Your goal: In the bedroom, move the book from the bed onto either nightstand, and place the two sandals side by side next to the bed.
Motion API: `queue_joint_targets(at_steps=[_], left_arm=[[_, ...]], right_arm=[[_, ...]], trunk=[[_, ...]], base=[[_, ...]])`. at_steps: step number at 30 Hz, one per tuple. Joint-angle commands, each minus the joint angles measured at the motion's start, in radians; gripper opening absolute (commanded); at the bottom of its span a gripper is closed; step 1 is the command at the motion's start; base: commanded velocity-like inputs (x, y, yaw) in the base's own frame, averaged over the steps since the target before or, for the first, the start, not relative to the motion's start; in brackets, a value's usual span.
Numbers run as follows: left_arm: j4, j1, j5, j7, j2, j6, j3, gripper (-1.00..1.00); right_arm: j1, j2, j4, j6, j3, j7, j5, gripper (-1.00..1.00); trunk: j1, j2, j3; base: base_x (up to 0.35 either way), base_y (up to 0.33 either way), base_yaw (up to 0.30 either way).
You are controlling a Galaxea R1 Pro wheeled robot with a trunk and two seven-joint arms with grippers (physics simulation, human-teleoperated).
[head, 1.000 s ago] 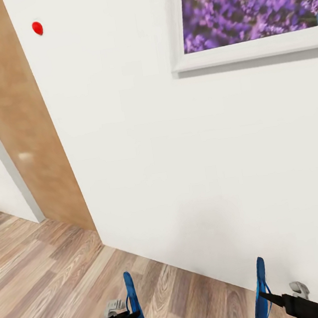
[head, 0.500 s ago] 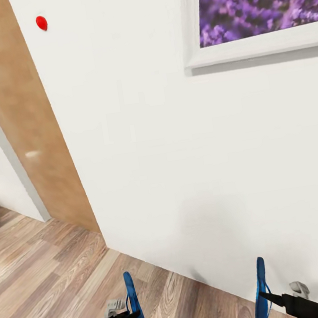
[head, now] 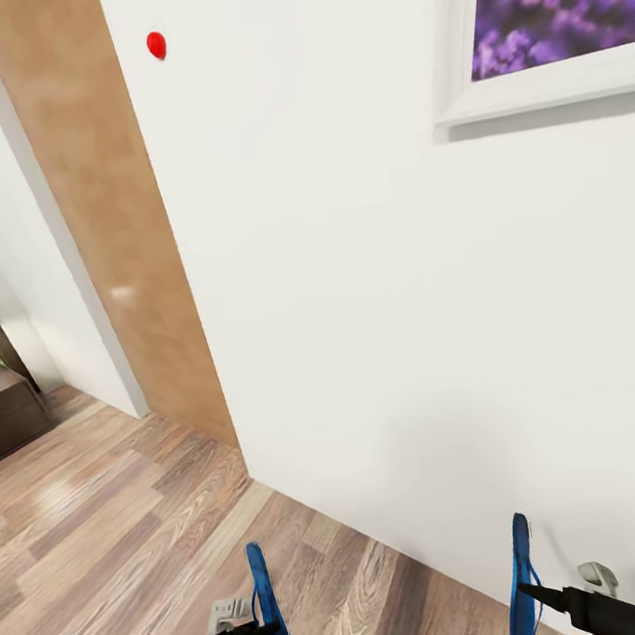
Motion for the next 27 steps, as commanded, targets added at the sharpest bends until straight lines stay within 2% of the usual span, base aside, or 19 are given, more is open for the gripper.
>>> queue_joint_targets(at_steps=[1, 27], left_arm=[[-0.001, -0.001, -0.006, -0.007, -0.001, 0.010, 0.009, -1.00], [-0.001, -0.001, -0.006, -0.007, -0.001, 0.010, 0.009, -1.00]], right_arm=[[-0.001, 0.000, -0.001, 0.009, -0.009, 0.004, 0.008, -1.00], [-0.001, 0.001, -0.001, 0.009, -0.008, 0.004, 0.008, -1.00]], trunk=[[0.000, 0.000, -0.001], [0.000, 0.000, -0.001]], base=[[0.000, 0.000, 0.279], [0.003, 0.000, 0.279]])
